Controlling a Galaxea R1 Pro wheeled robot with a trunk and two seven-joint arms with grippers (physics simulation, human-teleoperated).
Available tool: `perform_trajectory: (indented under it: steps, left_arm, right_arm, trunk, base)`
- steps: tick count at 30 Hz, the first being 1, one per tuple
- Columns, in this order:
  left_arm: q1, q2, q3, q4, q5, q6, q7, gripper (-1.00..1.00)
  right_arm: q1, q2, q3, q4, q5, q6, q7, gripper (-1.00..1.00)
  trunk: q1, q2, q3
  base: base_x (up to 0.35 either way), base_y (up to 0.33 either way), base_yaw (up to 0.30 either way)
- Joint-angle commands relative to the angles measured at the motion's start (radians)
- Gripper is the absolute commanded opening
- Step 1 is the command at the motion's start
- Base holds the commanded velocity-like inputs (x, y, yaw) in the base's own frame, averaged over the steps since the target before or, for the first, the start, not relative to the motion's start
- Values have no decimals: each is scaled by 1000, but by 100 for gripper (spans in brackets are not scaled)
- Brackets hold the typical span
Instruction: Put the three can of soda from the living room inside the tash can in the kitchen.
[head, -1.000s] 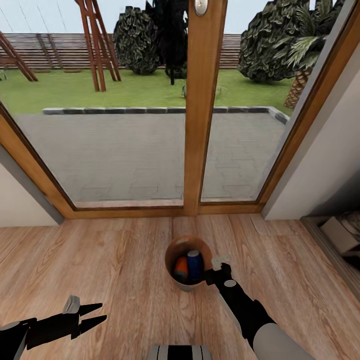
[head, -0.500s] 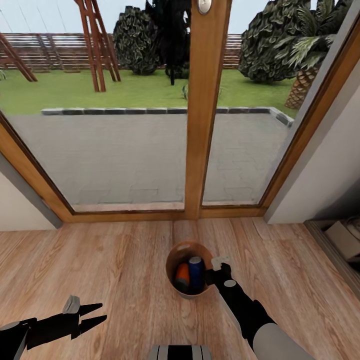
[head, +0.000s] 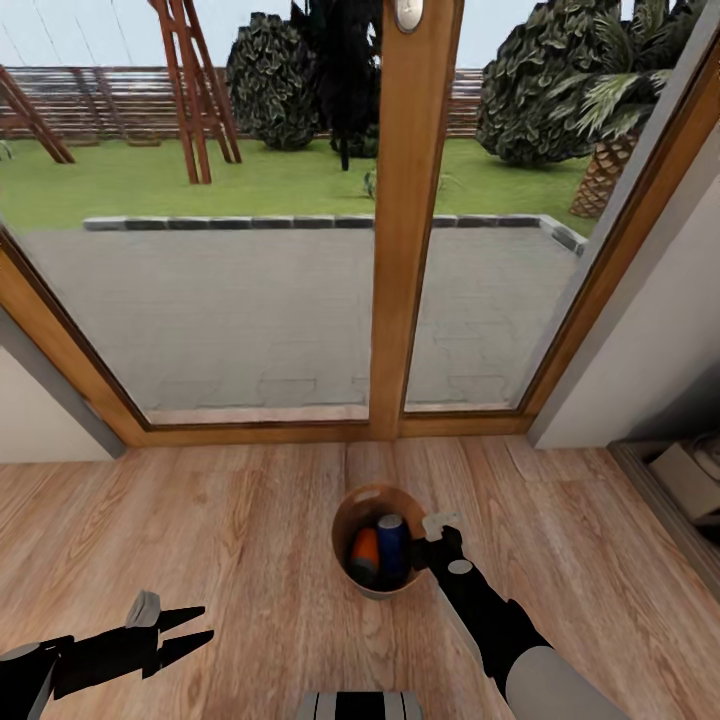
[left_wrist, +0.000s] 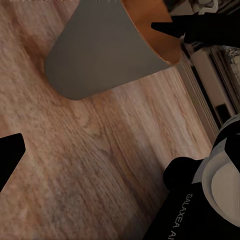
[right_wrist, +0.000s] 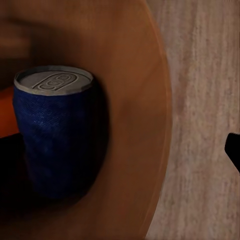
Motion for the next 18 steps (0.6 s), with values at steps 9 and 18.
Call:
perform_trajectory:
  steps: [9, 18]
  left_arm:
    - [0, 0, -1, 0, 0, 0, 0, 100]
    - [0, 0, -1, 0, 0, 0, 0, 100]
  right_arm:
    - [0, 0, 1, 0, 0, 0, 0, 100]
    - [0, 0, 1, 0, 0, 0, 0, 100]
  trunk:
    - [-35, 63, 28]
    - [-69, 126, 56]
  base:
    - [0, 0, 0]
    - [0, 0, 0]
